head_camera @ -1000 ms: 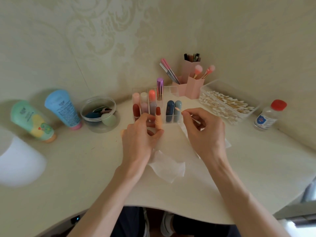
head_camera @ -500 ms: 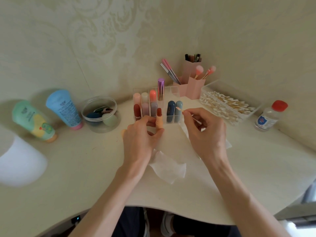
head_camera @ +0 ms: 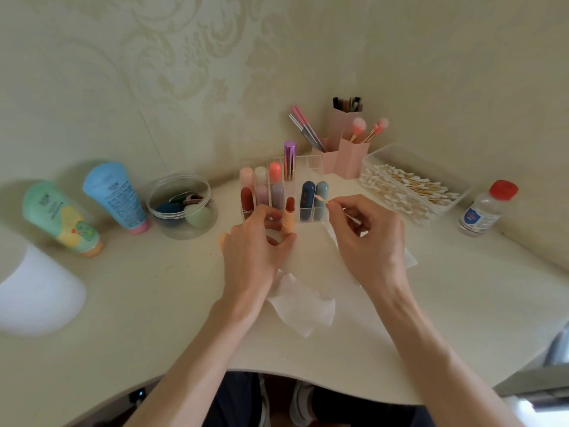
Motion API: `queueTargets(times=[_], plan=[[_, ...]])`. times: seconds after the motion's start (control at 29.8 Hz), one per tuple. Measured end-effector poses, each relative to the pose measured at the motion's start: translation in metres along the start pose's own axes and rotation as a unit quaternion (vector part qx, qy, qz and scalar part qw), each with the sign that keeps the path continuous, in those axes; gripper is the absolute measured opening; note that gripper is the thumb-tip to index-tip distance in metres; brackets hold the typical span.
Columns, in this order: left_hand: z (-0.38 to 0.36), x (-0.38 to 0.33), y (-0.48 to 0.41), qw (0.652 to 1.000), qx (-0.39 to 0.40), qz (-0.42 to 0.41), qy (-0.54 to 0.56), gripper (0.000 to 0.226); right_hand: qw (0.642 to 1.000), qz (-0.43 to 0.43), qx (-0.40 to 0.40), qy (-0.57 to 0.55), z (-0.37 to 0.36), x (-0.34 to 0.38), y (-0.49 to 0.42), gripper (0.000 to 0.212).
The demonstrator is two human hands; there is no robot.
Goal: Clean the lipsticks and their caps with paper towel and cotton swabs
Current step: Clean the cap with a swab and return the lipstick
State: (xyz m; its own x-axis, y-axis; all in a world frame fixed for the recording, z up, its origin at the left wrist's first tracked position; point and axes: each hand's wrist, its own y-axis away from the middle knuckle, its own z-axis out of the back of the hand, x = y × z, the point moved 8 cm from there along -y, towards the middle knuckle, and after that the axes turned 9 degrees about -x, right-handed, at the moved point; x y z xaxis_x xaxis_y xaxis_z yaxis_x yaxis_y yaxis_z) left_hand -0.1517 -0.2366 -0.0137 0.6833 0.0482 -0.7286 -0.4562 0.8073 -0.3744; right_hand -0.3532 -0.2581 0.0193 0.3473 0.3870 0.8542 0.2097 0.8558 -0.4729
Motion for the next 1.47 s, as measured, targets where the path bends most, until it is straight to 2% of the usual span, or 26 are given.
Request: queueTargets(times=[0.2, 0.37, 0.74, 1.07, 1.24, 1.47], plan=[[-0.001, -0.001, 0.0, 1.0, -0.001, -0.004, -0.011, 0.028, 0.998, -0.009, 0.054, 0.034, -0.01, -0.005, 0.003, 0.013], [-0.001, -0.001, 0.0, 1.0, -0.005, -0.014, -0.013, 0.03, 0.995, 0.018, 0.075, 0.057, -0.018, -0.002, 0.009, 0.009], [0.0, -0.002, -0.001, 0.999, -0.019, -0.023, -0.021, 0.017, 0.993, 0.069, 0.061, 0.072, -0.024, 0.004, 0.015, 0.008], [0.0, -0.002, 0.0, 1.0, -0.013, -0.01, -0.02, 0.016, 0.995, 0.057, 0.054, 0.057, -0.021, 0.003, 0.014, 0.01], [0.0, -0.002, 0.0, 1.0, -0.014, -0.009, -0.019, 0.023, 0.995, 0.06, 0.054, 0.063, -0.021, 0.003, 0.014, 0.008], [0.0, -0.003, -0.001, 0.999, -0.011, -0.011, -0.035, 0.018, 0.994, 0.067, 0.057, 0.065, -0.022, 0.004, 0.014, 0.009]])
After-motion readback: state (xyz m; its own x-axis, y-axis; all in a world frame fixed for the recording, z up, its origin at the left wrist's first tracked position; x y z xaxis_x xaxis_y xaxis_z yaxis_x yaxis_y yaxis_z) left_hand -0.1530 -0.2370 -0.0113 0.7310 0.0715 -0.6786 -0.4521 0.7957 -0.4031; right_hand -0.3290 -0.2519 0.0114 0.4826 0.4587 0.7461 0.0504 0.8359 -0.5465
